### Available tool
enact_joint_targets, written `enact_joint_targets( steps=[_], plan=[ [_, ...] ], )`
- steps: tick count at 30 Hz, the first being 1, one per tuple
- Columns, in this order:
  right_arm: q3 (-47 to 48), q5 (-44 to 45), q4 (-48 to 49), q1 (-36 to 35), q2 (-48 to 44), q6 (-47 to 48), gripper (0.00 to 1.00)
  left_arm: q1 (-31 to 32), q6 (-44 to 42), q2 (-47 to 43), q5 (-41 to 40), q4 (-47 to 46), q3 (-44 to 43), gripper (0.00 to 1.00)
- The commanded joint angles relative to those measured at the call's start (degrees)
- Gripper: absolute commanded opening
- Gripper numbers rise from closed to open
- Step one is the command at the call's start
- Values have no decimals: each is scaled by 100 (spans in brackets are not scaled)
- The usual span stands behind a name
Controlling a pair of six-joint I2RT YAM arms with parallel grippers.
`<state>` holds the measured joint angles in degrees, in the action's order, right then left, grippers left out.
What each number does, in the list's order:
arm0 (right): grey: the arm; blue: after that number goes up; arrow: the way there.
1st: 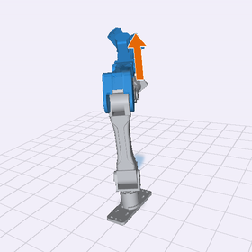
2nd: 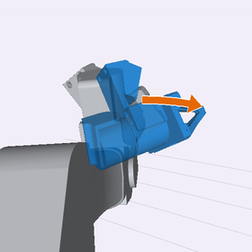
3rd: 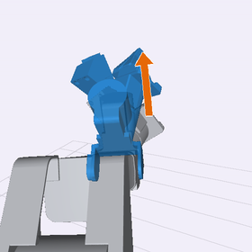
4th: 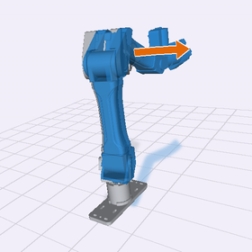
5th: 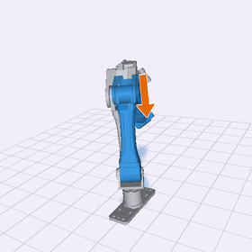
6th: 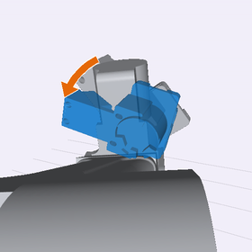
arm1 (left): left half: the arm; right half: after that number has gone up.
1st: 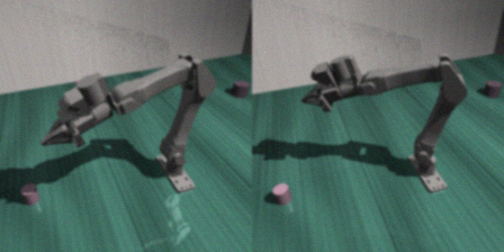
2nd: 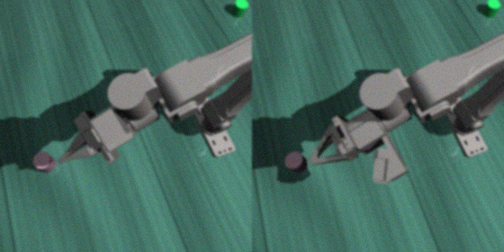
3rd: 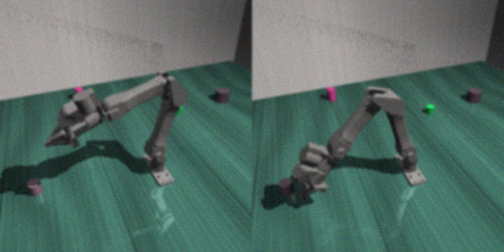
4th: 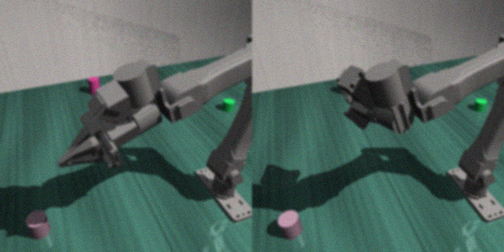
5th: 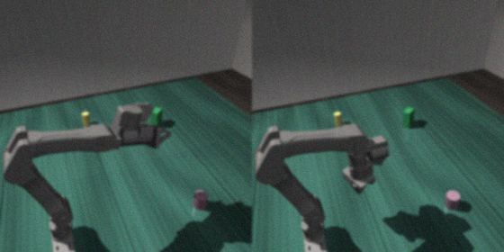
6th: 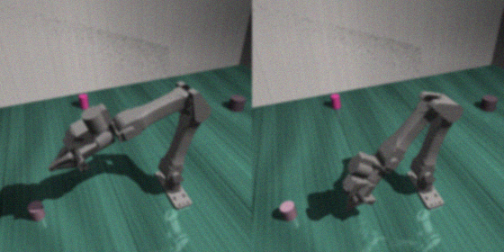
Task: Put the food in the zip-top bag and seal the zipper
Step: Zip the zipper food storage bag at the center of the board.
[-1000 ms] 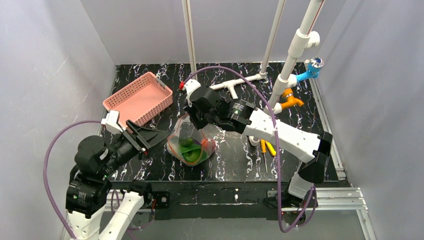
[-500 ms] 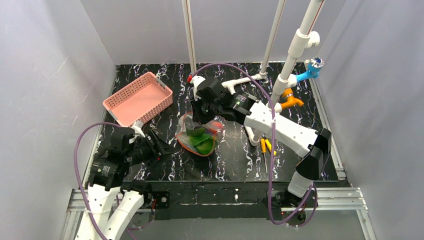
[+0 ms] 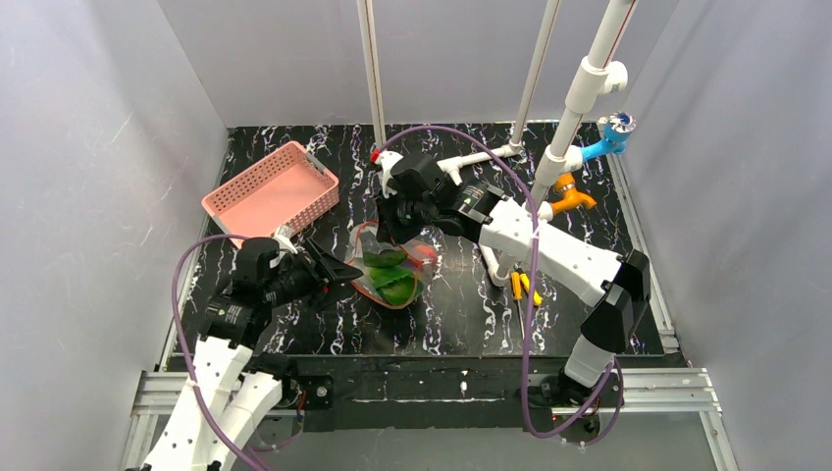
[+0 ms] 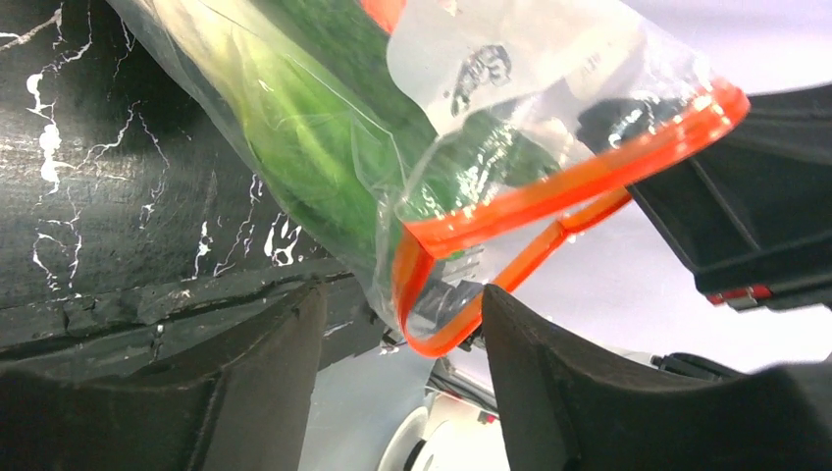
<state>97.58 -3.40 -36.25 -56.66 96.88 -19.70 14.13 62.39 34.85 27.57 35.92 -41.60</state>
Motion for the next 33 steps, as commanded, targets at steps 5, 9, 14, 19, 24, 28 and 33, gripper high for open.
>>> enact_joint_targets(
  steps=[5,9,14,19,24,28,33],
  plan=[
    [-129,-113,362,15,-315,-62,1,60,529,172,-131,-823,440,49],
    [-164,-74,364,15,-402,-33,1,223,466,563,-61,-1100,368,43],
    [-273,-34,311,15,-572,270,1,274,-18,746,62,-919,-72,8],
    [-470,543,107,15,-815,1217,1,279,-330,528,-526,61,-906,0],
    [-785,100,-23,15,-1275,2233,1,275,495,250,-544,266,-1062,0],
    [-1156,-863,341,15,-1650,2390,1,275,591,64,-1036,509,-1004,0],
    [-1082,-1729,255,14,-1153,2276,1,275,590,223,-1201,195,-517,0]
  ],
)
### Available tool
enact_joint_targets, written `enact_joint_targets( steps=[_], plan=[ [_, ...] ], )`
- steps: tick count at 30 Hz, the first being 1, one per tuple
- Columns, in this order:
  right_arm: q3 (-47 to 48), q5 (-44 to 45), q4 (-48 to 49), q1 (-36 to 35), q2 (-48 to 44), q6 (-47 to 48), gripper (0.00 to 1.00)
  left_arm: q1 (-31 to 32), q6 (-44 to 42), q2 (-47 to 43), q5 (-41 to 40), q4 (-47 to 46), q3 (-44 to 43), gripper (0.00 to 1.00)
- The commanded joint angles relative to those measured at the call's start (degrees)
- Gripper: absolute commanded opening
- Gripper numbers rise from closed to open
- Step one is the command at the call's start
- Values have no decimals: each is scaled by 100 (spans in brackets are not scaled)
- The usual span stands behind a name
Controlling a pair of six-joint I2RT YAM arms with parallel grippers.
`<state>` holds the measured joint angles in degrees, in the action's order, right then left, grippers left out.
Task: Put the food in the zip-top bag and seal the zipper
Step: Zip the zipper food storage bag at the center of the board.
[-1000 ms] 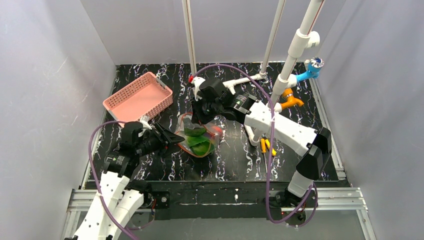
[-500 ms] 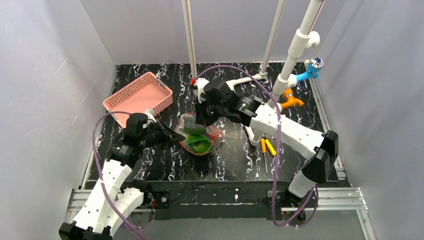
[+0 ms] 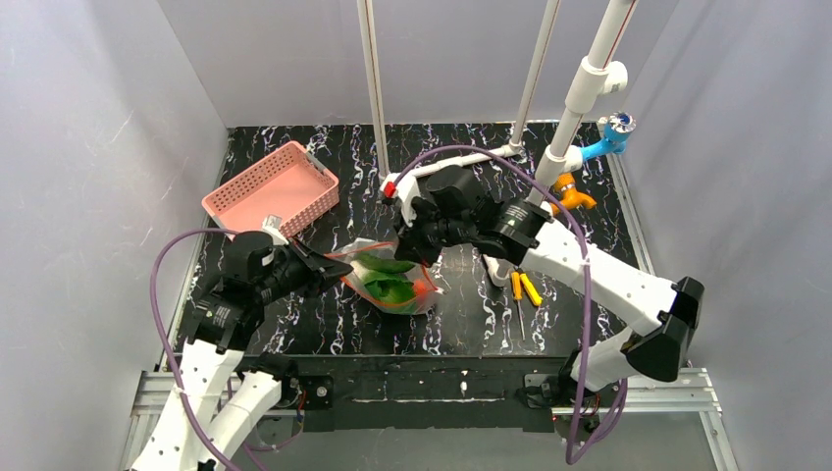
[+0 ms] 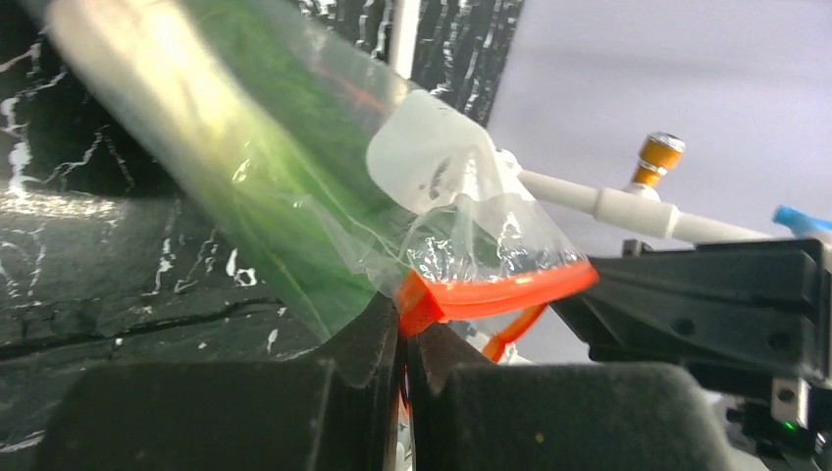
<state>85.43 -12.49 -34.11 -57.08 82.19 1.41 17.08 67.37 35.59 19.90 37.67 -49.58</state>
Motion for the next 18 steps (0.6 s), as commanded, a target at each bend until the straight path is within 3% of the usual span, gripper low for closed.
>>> enact_joint_targets(
  steps=[1,5,10,18],
  plan=[
    [267,-945,-89,56,470,144,1,-18,119,199,-457,-36,298,0],
    [508,-1199,-264,57,784,15,2,-20,389,39,-957,-73,300,0],
    [421,-1378,-118,41,673,-302,12,-20,758,-147,-1323,-115,213,0],
    [-438,-994,437,-43,-48,-155,60,-15,737,25,-1280,-112,-4,0]
  ],
)
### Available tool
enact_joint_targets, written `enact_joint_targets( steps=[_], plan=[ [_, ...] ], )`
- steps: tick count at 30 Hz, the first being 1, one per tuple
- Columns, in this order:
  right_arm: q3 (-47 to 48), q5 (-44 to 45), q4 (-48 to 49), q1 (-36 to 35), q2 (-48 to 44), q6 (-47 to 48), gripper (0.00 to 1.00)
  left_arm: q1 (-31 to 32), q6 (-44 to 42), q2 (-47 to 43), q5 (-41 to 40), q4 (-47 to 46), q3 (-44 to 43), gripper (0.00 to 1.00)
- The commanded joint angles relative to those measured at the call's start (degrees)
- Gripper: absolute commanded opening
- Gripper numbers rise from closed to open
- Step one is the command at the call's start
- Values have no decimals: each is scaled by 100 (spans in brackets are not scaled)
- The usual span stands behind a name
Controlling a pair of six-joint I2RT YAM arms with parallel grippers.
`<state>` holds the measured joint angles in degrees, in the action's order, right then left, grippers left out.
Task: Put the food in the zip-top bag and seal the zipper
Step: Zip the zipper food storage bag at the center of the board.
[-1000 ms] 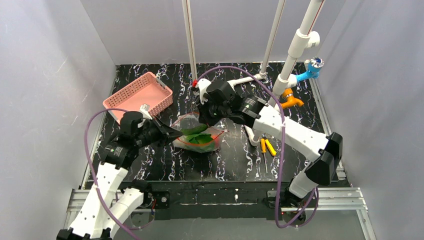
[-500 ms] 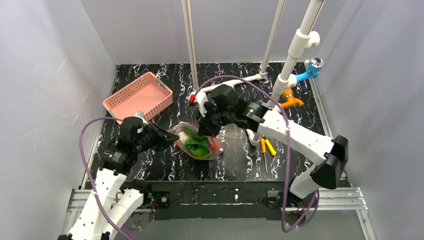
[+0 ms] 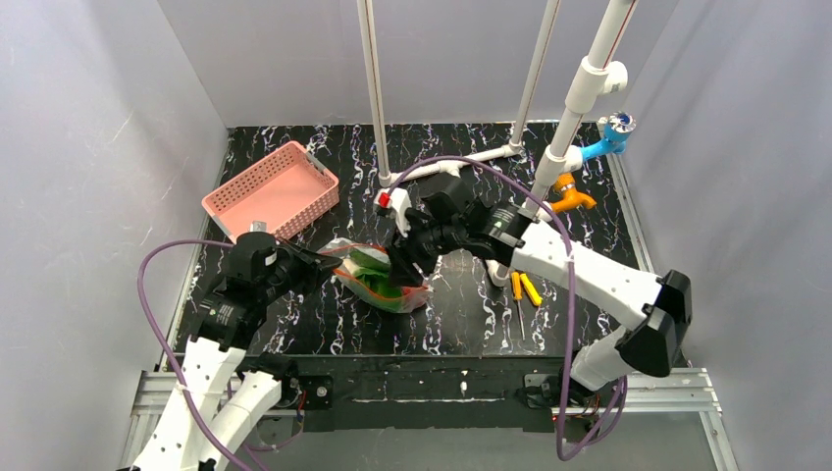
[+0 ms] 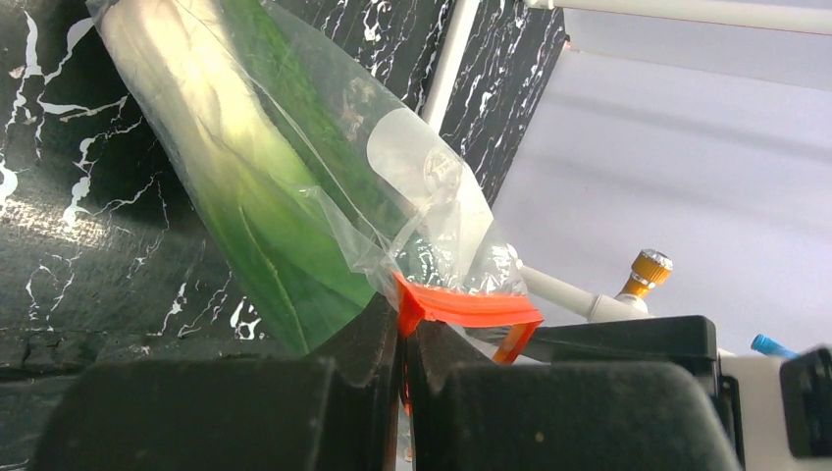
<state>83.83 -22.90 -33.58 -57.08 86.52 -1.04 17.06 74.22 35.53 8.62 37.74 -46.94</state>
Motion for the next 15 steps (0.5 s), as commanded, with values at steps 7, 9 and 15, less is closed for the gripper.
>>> enact_joint_targets(
  steps=[7,9,15],
  plan=[
    [-1597,46,1538,-60,-1317,515,75,-17,83,-91,-244,-38,-205,0],
    [-1950,176,1920,-58,-1485,615,79,-11,91,-92,-234,-30,-222,0],
    [-2647,662,2643,-62,-1829,957,89,-14,24,-20,-199,58,-311,0]
  ],
)
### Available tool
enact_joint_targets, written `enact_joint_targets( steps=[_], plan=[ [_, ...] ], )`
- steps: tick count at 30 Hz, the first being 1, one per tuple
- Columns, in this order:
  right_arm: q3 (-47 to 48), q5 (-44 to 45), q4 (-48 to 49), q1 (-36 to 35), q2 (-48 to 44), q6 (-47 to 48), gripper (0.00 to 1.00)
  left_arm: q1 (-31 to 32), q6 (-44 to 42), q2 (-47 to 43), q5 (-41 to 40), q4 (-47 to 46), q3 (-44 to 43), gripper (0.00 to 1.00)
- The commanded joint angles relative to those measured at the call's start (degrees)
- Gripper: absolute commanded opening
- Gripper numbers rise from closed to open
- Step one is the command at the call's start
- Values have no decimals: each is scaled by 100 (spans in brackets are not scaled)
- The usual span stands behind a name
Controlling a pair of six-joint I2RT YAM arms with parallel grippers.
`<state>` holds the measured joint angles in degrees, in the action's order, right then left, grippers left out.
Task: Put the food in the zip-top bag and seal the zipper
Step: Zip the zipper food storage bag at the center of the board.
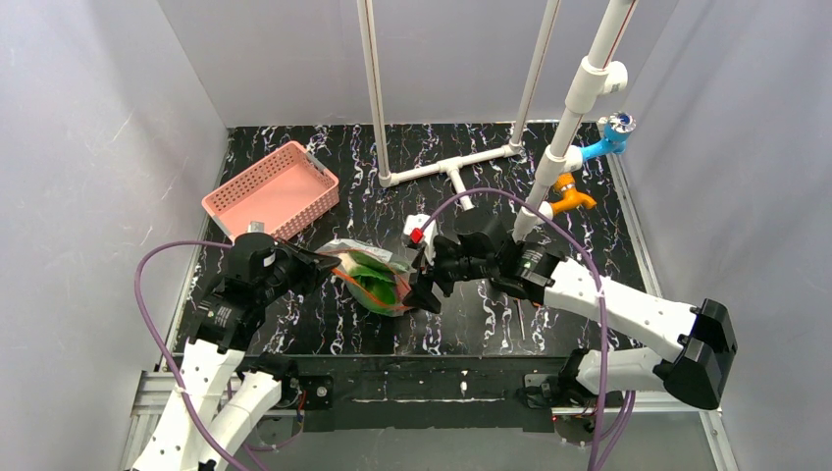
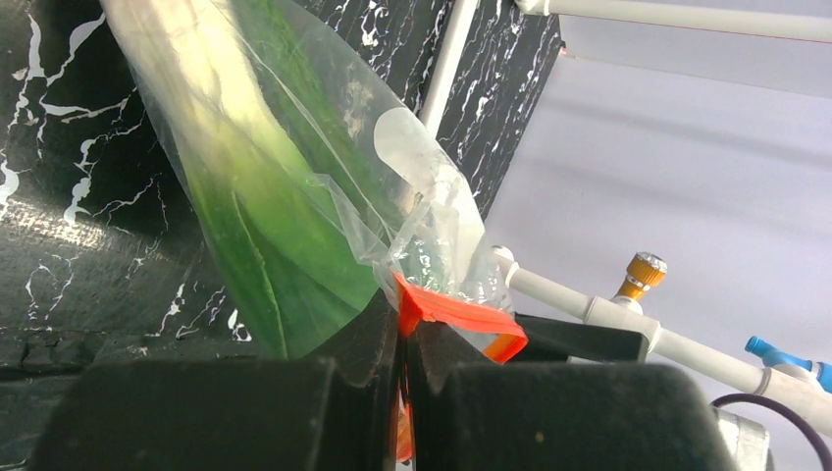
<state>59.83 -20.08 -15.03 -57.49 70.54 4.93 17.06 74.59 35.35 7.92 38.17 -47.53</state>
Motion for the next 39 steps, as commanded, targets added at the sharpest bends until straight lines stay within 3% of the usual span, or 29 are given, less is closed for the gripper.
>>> enact_joint_targets(
  steps=[1,16,28,34,39],
  plan=[
    [-315,421,842,-17,-286,380,90,-11,12,0,-125,7,-243,0],
    [-716,38,1064,-16,-1234,-40,96,-17,-40,20,-75,24,-305,0],
    [-1563,1098,2366,28,-1330,737,93,-14,-136,-74,-137,182,-350,0],
    [-1719,400,2640,133,-1188,977,91,-18,-84,-161,-130,177,-239,0],
    [-1512,-353,2716,133,-878,1002,78,-16,-93,-203,-148,203,-269,0]
  ],
)
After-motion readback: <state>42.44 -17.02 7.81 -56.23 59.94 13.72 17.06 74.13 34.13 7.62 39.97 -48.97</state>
